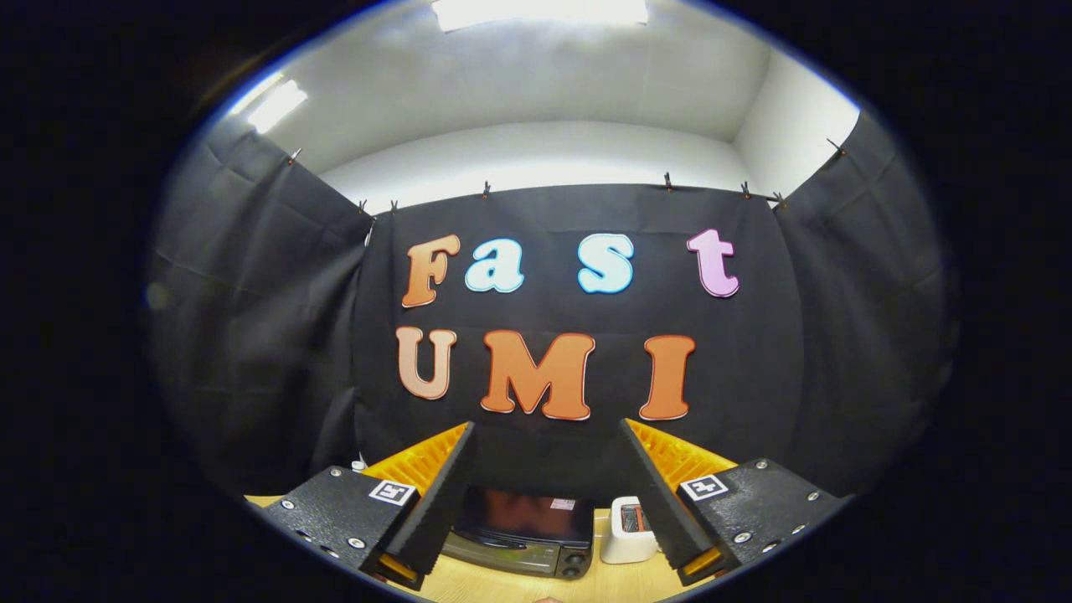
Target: Open the toaster oven, put the food inside, and close the toaster oven door.
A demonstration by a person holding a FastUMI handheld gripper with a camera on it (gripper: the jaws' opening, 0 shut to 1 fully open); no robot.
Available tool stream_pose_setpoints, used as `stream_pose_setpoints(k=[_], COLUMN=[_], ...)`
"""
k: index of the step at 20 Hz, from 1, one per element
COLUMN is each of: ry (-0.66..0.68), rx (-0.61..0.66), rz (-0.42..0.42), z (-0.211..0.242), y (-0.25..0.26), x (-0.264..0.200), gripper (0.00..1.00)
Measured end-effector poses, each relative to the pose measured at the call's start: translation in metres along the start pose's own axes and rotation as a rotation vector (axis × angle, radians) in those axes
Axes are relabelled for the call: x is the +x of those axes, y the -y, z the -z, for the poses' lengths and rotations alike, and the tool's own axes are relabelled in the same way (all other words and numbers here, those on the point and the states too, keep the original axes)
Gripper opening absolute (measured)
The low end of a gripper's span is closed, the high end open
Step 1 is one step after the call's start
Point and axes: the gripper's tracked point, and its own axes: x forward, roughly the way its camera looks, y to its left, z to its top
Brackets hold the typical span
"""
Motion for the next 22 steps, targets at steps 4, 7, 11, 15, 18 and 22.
stream_pose_setpoints(k=[4, 7, 11, 15, 18, 22], ry=[0.055, 0.066, 0.081, 0.096, 0.091, 0.102], rx=[-0.01, 0.002, 0.005, 0.009, 0.016, 0.009], rz=[0.018, 0.009, 0.007, 0.018, -0.008, -0.019], z=[-0.03, -0.037, -0.046, -0.047, -0.044, -0.039], y=[0.015, 0.02, 0.032, 0.041, 0.038, 0.041], x=[-0.01, -0.016, -0.025, -0.03, -0.034, -0.036], gripper=[0.99, 0.99, 0.99, 0.99, 0.99, 0.99])
